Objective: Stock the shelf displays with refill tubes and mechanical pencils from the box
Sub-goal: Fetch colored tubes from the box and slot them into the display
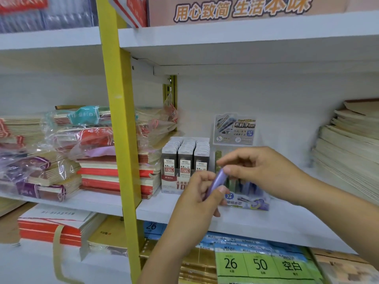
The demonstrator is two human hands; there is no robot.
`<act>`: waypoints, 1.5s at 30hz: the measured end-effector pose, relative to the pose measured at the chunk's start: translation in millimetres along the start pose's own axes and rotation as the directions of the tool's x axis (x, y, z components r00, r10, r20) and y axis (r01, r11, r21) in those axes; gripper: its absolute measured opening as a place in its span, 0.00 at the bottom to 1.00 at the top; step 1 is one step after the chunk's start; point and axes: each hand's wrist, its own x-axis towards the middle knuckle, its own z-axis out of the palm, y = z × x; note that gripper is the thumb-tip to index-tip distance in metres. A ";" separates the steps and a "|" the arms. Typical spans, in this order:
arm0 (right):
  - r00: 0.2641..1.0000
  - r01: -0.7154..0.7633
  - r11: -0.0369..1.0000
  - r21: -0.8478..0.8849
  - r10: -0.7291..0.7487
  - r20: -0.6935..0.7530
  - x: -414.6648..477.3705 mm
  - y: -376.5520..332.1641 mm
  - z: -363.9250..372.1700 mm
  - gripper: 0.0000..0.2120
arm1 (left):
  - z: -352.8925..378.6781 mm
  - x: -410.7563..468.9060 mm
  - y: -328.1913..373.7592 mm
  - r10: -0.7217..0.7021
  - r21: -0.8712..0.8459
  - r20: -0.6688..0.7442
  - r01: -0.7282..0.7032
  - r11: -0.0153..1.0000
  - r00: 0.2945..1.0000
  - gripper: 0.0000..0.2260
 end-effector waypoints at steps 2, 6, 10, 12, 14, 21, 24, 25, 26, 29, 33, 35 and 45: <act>0.997 -0.024 0.998 0.063 0.028 -0.070 -6.8 1.3 -2.4 0.05 | 6.0 -4.9 0.6 -0.027 -0.037 0.038 0.028 0.999 0.999 0.08; 0.986 -0.068 0.977 0.202 0.097 -0.136 -18.0 5.3 -7.3 0.02 | 11.4 -9.9 2.1 -0.029 -0.060 0.019 0.030 0.998 0.999 0.10; 0.989 -0.106 0.957 0.270 0.130 -0.073 -24.7 8.7 -4.7 0.04 | 17.5 -8.6 2.8 0.006 -0.013 -0.034 -0.007 1.000 0.999 0.11; 0.980 -0.056 0.959 0.279 0.106 -0.168 -19.3 8.9 -8.9 0.06 | 19.3 -7.4 -0.3 0.060 0.120 -0.097 -0.048 0.992 0.993 0.11; 0.924 0.021 0.977 0.212 0.062 -0.378 -5.9 14.0 -24.0 0.09 | 17.7 -5.5 -5.5 0.150 0.327 -0.177 -0.085 0.941 0.973 0.11; 0.957 -0.063 0.890 -0.451 -0.074 -0.280 46.1 42.1 -46.1 0.11 | 8.0 1.5 -29.7 0.332 0.726 -0.068 -0.182 0.663 0.941 0.13; 0.987 -0.090 0.899 -0.428 0.024 -0.157 56.1 53.7 -38.5 0.09 | 7.1 5.0 -36.6 0.359 0.754 -0.035 -0.212 0.622 0.933 0.11; 0.989 -0.104 0.906 -0.411 0.052 -0.135 57.8 56.2 -37.1 0.08 | 7.2 5.6 -37.8 0.367 0.758 -0.036 -0.214 0.616 0.930 0.11; 0.990 -0.117 0.911 -0.396 0.073 -0.124 58.9 57.6 -36.6 0.07 | 7.3 6.3 -38.7 0.375 0.759 -0.040 -0.216 0.614 0.926 0.10; 0.989 -0.131 0.900 -0.416 0.091 -0.115 61.5 57.2 -38.2 0.07 | 6.9 7.5 -40.4 0.392 0.754 -0.050 -0.223 0.618 0.918 0.10; 0.994 -0.105 0.850 -0.517 0.074 -0.081 61.8 54.1 -43.2 0.09 | 7.1 7.1 -40.1 0.389 0.744 -0.055 -0.222 0.630 0.919 0.09; 0.995 -0.097 0.841 -0.533 0.082 -0.052 60.2 54.1 -43.3 0.11 | 6.9 7.0 -40.5 0.388 0.738 -0.051 -0.227 0.635 0.920 0.10; 0.999 -0.029 0.733 -0.680 0.046 0.007 47.9 44.2 -36.4 0.13 | 5.5 3.2 -39.6 0.371 0.717 -0.045 -0.228 0.658 0.928 0.11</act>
